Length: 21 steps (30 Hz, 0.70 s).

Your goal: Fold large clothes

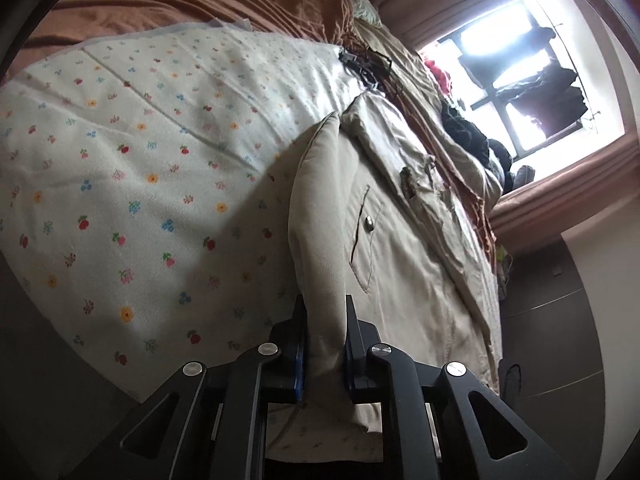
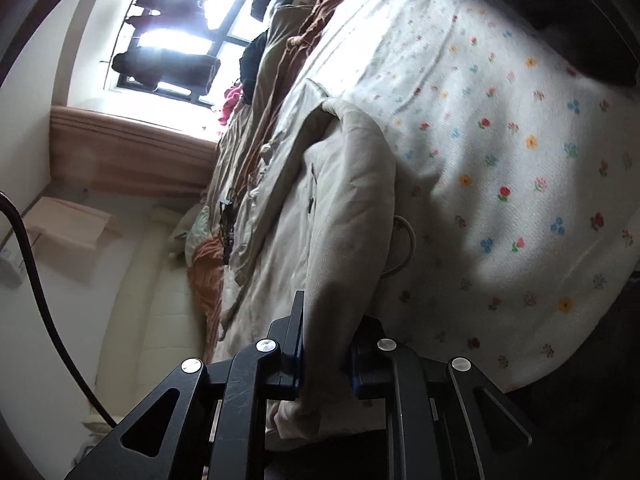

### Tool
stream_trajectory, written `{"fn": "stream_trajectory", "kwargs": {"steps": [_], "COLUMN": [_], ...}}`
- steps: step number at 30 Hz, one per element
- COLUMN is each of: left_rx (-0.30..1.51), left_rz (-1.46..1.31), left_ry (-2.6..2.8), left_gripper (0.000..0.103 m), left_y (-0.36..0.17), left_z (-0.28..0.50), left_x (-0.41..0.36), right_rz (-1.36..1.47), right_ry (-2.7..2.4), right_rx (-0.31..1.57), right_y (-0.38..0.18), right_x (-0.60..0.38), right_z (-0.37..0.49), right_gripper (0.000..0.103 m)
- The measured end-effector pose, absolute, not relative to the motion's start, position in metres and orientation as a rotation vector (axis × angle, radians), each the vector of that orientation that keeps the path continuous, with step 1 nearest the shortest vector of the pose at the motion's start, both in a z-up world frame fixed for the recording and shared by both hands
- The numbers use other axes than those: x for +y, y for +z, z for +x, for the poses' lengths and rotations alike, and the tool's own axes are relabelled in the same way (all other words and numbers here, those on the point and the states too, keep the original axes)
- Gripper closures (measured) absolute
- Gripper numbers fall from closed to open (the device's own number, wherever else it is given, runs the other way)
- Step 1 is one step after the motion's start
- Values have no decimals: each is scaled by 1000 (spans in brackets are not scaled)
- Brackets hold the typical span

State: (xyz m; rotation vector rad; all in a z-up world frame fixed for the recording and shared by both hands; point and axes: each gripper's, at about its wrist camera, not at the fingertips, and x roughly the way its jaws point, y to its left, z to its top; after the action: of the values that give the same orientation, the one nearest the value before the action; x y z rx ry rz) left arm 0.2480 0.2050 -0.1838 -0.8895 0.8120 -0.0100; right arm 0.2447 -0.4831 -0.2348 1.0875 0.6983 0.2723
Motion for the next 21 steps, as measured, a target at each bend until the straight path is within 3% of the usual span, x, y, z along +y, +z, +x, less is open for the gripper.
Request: {"fn": "stream_trajectory", "kwargs": {"steps": [21], "left_rx": [438], "left_rz": [-1007], "left_ry": [-190], "left_gripper": [92], "left_y": [-22], "left_z": [153], "left_x": [228], "right_rz": [986], "right_ry": [460], "right_rx": [379], "right_y": [-68], "right_x": [-475], "right_z": [156], "right_gripper": [86]}}
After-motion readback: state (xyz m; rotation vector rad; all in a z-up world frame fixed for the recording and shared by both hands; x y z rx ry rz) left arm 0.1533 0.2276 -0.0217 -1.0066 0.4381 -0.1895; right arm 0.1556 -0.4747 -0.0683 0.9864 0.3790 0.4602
